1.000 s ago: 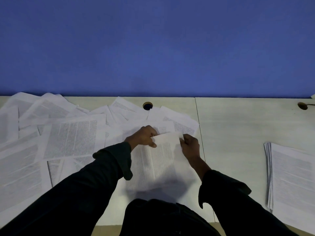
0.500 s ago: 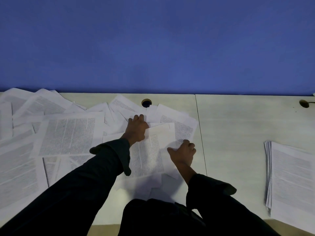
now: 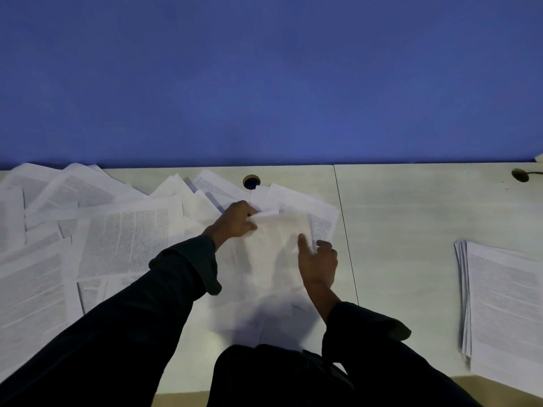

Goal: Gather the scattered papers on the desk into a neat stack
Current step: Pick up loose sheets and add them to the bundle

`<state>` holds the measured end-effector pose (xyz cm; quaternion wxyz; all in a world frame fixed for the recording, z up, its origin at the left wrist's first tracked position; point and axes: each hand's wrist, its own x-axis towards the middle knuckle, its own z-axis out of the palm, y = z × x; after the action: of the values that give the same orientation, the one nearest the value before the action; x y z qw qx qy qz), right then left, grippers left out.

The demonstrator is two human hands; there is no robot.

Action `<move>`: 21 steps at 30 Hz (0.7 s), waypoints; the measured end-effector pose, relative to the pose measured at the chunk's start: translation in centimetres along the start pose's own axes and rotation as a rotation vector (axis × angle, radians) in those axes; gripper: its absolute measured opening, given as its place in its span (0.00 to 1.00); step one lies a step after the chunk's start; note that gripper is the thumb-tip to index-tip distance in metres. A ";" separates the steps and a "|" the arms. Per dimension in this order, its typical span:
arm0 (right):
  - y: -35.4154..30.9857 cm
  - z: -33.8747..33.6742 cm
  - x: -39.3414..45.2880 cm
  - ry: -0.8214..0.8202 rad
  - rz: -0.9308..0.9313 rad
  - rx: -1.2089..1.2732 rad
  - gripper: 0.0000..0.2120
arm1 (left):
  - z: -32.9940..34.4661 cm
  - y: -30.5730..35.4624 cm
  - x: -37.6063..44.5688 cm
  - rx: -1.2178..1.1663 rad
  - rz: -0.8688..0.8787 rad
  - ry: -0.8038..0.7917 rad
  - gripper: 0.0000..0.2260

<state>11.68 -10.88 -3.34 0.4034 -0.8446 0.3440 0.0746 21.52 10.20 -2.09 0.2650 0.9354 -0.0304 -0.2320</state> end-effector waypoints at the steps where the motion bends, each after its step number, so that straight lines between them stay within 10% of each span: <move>1: -0.1 -0.2 -0.1 0.048 0.033 0.060 0.31 | -0.8 0.2 0.1 -0.065 -0.020 0.034 0.18; 10: 0.9 -1.5 1.3 -0.302 0.008 0.293 0.20 | -7.7 1.0 0.8 -0.962 -0.080 0.301 0.19; 13: -0.1 -1.8 0.9 -0.335 0.006 0.433 0.06 | -8.2 0.2 0.9 -1.112 -0.101 0.328 0.19; 21: -3.0 -4.6 2.6 -0.396 0.033 0.648 0.11 | -9.5 -0.5 0.8 -1.315 -0.162 0.438 0.16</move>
<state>14.86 -14.27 0.57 0.7071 -0.6367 0.2788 0.1301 26.49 15.03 4.49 0.7583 0.6054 0.2405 -0.0272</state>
